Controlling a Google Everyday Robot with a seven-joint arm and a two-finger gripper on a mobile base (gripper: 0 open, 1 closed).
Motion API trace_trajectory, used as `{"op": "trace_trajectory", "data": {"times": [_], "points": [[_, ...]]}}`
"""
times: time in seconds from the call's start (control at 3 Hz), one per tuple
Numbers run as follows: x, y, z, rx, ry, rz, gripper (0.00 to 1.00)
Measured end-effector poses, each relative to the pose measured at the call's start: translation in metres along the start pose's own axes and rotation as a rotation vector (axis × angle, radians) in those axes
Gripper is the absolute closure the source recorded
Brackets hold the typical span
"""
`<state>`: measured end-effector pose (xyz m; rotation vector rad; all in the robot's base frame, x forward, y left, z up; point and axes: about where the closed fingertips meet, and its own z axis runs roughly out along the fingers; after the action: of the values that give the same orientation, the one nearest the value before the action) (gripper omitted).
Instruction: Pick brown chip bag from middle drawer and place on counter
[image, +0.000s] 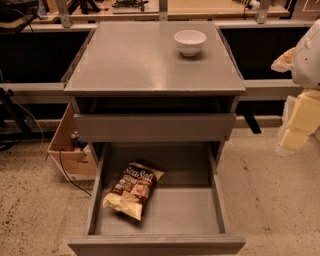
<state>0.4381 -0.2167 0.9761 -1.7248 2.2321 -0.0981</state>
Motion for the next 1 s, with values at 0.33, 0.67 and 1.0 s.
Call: {"op": "trace_trajectory", "data": {"times": [0.33,0.67,1.0], "points": [[0.000,0.000,0.000,0.000,0.000,0.000,0.00],[-0.005,-0.004,0.018,-0.011,-0.041,-0.021,0.00],[-0.017,-0.013,0.069,-0.072,-0.105,-0.042,0.00]]}}
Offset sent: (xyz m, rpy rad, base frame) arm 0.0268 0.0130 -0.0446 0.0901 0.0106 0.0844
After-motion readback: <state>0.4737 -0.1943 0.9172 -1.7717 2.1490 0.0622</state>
